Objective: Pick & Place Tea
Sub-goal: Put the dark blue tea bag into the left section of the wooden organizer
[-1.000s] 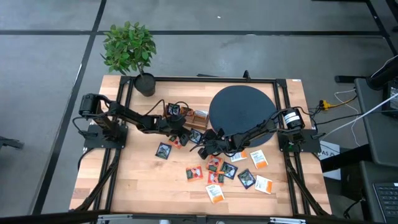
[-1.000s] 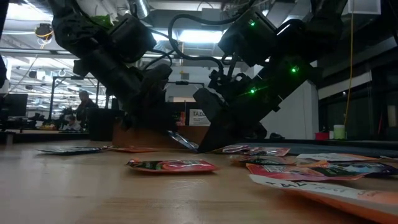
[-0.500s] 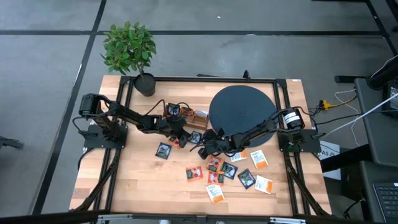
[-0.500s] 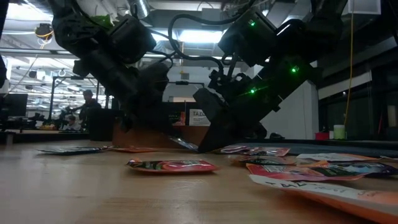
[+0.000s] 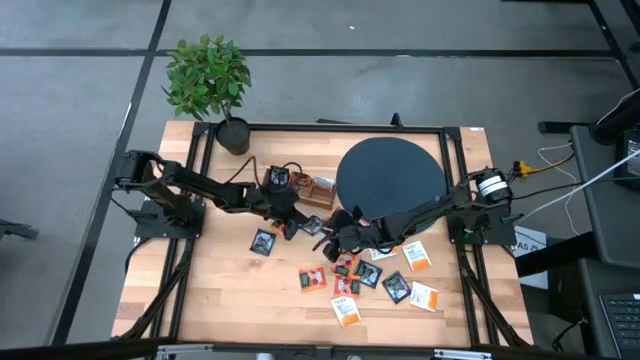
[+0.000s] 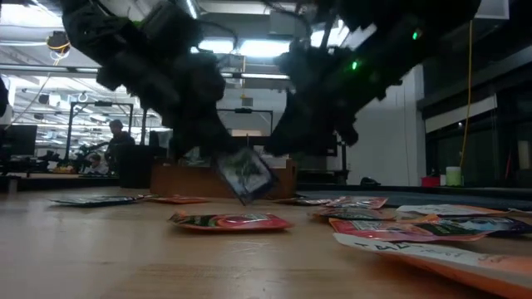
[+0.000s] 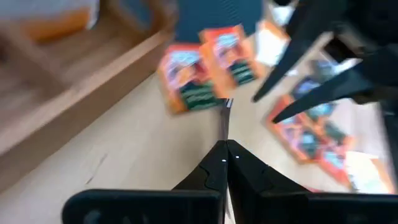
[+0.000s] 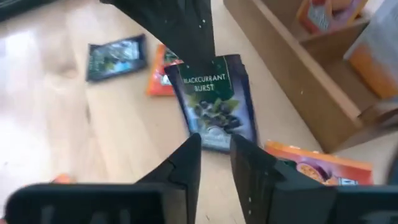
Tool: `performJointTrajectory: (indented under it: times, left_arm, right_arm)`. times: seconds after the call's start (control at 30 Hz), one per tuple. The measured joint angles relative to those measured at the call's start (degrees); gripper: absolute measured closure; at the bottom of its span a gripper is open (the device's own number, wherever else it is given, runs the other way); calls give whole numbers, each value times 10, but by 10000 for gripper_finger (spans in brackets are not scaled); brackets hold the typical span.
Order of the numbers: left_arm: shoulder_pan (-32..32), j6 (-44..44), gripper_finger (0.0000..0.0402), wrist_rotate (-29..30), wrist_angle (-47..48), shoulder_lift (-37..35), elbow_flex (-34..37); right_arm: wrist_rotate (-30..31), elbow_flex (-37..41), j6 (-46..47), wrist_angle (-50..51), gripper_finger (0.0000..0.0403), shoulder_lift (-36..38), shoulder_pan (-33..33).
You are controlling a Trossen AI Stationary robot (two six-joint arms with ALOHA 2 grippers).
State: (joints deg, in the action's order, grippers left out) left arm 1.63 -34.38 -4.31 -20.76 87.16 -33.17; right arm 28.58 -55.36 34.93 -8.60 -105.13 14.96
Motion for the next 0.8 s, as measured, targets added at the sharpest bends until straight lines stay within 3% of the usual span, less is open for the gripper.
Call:
performJointTrajectory:
  times: [0.07, 0.17, 0.23, 0.5, 0.67, 0.8]
  left_arm:
    - [-3, 14, 400, -14, 10, -23, 0]
    - [-9, 30, 400, -19, 47, -65, -1]
    - [-9, 48, 400, -24, 114, -97, -10]
    - [-6, 142, 400, -2, 327, -195, -85]
    - [9, 207, 400, 3, 441, -227, -138]
    - [32, 243, 400, 40, 531, -232, -175]
  right_arm:
    - [8, 0, -14, 10, 307, 14, 7]
    - [69, 0, -52, 6, 310, 33, 29]
    - [91, -1, -66, 4, 320, 49, 45]
    - [63, 15, -70, -5, 396, 88, 77]
    - [62, 79, -70, -112, 392, 105, 90]
    - [61, 142, -61, -217, 398, 104, 99]
